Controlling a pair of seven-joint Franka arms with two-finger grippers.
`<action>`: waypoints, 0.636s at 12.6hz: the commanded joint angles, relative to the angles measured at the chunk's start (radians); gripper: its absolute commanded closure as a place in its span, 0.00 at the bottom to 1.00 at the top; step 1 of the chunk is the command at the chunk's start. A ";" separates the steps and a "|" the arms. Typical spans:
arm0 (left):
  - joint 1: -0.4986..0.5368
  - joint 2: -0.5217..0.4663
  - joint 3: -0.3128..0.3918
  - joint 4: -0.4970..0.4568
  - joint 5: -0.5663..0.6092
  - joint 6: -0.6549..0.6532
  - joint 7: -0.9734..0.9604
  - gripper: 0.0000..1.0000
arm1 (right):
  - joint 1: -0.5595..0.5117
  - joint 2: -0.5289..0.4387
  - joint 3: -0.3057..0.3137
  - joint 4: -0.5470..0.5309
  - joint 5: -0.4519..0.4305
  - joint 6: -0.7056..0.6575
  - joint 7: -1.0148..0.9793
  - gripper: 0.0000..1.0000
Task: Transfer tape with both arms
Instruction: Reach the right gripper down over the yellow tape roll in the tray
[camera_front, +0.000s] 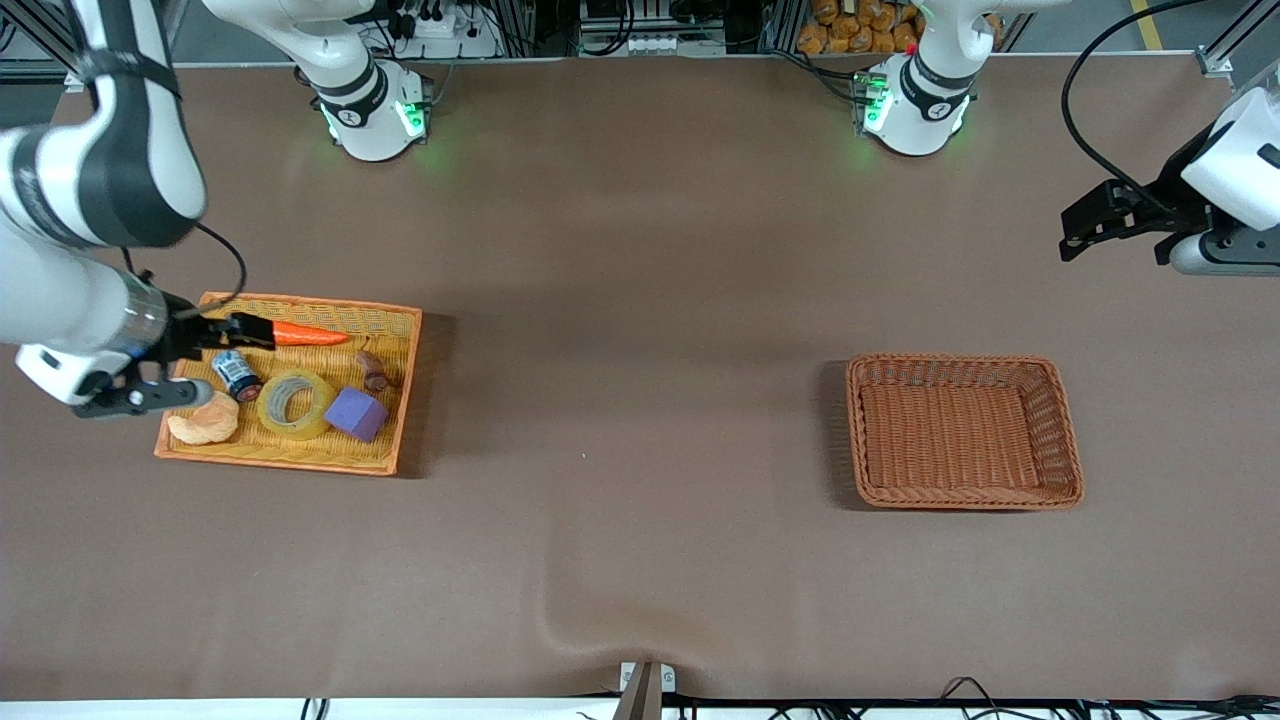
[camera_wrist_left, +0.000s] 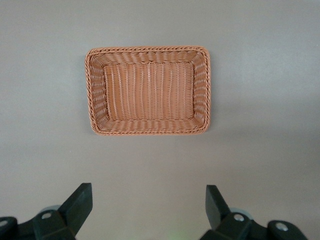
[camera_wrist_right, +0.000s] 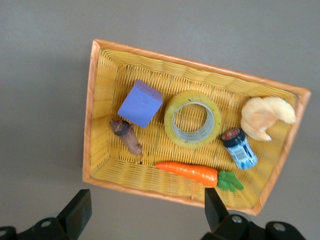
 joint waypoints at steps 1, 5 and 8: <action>0.002 0.004 0.000 0.017 -0.015 -0.010 0.012 0.00 | -0.011 -0.017 -0.007 -0.113 -0.013 0.092 -0.082 0.00; 0.002 0.004 0.000 0.017 -0.017 -0.011 0.012 0.00 | -0.019 -0.011 -0.007 -0.259 -0.013 0.273 -0.205 0.00; 0.002 0.004 0.000 0.017 -0.015 -0.012 0.012 0.00 | -0.029 0.021 -0.007 -0.339 -0.013 0.401 -0.280 0.00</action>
